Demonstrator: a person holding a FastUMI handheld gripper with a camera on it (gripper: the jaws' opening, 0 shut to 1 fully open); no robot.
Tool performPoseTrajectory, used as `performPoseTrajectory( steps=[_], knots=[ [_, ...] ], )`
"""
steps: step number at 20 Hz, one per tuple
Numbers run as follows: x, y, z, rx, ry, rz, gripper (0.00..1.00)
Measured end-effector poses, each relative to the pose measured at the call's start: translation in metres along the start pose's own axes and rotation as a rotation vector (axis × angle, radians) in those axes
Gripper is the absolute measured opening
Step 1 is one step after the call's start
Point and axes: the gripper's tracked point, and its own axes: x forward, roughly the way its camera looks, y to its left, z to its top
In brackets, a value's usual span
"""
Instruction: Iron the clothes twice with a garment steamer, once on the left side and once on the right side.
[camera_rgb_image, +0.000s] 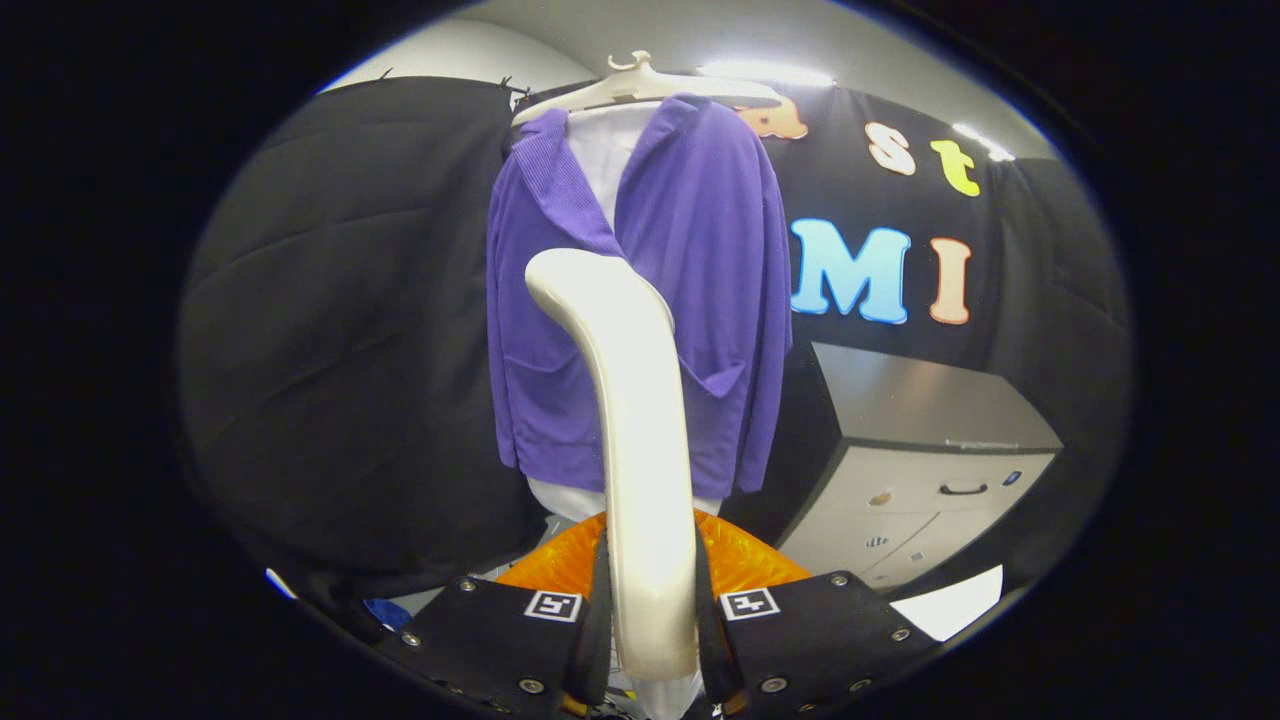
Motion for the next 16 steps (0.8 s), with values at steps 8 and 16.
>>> performPoseTrajectory(
  steps=[8,16],
  knots=[
    [0.023,0.046,0.12,-0.006,-0.22,0.039,0.36],
    [0.048,0.08,0.192,0.03,-0.329,0.01,0.36]
  ],
)
